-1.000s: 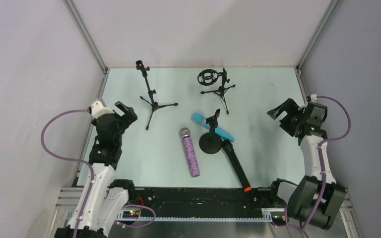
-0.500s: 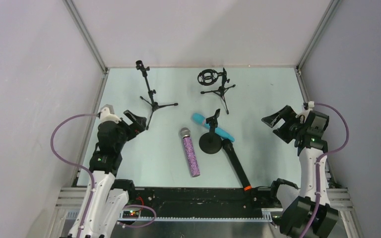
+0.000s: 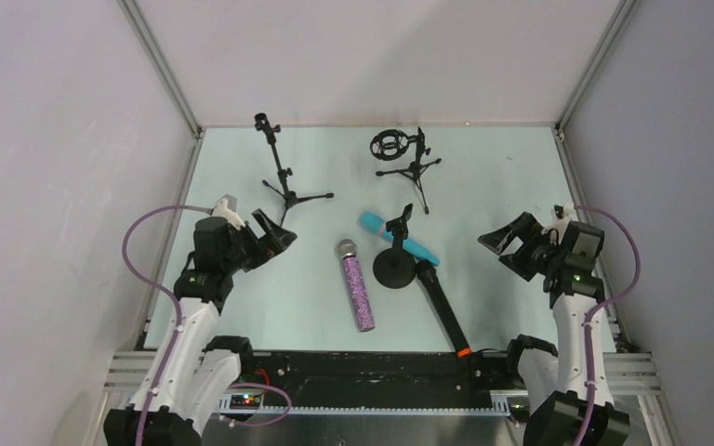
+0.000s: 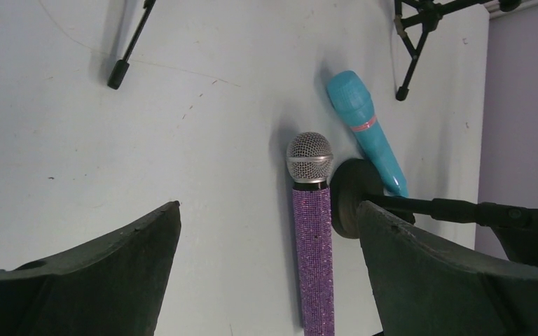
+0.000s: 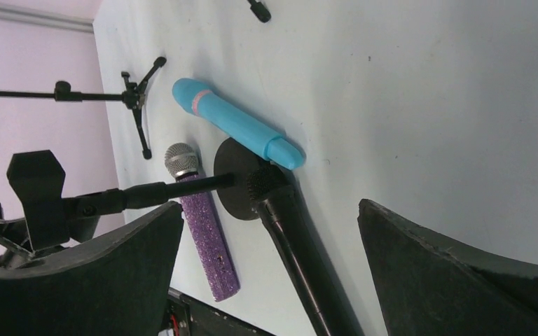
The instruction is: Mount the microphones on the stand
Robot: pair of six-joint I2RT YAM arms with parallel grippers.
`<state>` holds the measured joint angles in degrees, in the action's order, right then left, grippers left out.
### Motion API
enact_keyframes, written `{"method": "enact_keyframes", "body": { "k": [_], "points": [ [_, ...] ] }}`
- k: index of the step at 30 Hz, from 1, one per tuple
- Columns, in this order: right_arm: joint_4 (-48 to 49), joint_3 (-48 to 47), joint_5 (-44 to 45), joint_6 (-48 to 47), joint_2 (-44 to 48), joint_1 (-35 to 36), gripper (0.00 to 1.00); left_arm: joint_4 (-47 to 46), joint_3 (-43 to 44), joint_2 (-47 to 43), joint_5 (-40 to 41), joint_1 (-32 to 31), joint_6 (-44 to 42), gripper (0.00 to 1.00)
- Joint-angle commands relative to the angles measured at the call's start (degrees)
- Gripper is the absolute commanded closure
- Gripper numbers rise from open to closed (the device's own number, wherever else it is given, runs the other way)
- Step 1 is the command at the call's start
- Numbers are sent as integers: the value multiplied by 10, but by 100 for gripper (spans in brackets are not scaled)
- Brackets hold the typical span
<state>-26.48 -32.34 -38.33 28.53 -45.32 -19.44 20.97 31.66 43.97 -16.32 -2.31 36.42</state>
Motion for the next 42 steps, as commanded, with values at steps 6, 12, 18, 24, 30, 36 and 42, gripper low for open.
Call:
{"method": "enact_keyframes", "body": {
  "k": [6, 12, 18, 24, 30, 36, 42],
  "points": [
    [38, -7, 52, -13, -26, 116, 0, -1, 38, -52, -24, 7, -28, 2],
    [11, -28, 118, -18, -34, 211, 0, 6, 61, -66, -31, 7, -49, 2],
    [-25, -59, 179, -23, -12, 253, 0, 7, 81, -44, -24, 7, -62, 2],
    [-16, -54, 105, 23, 1, 178, 0, 7, 88, -9, -16, 7, -88, 2],
    [6, -51, 82, 25, -24, 157, 0, 19, 101, 22, -42, 7, -98, 2],
    [19, -51, 86, 32, -52, 182, 0, 77, 144, 90, -31, -17, -120, 2],
    [27, -51, 123, 38, -87, 227, 0, 196, 250, 183, 123, -148, -166, 2]
  ]
}}
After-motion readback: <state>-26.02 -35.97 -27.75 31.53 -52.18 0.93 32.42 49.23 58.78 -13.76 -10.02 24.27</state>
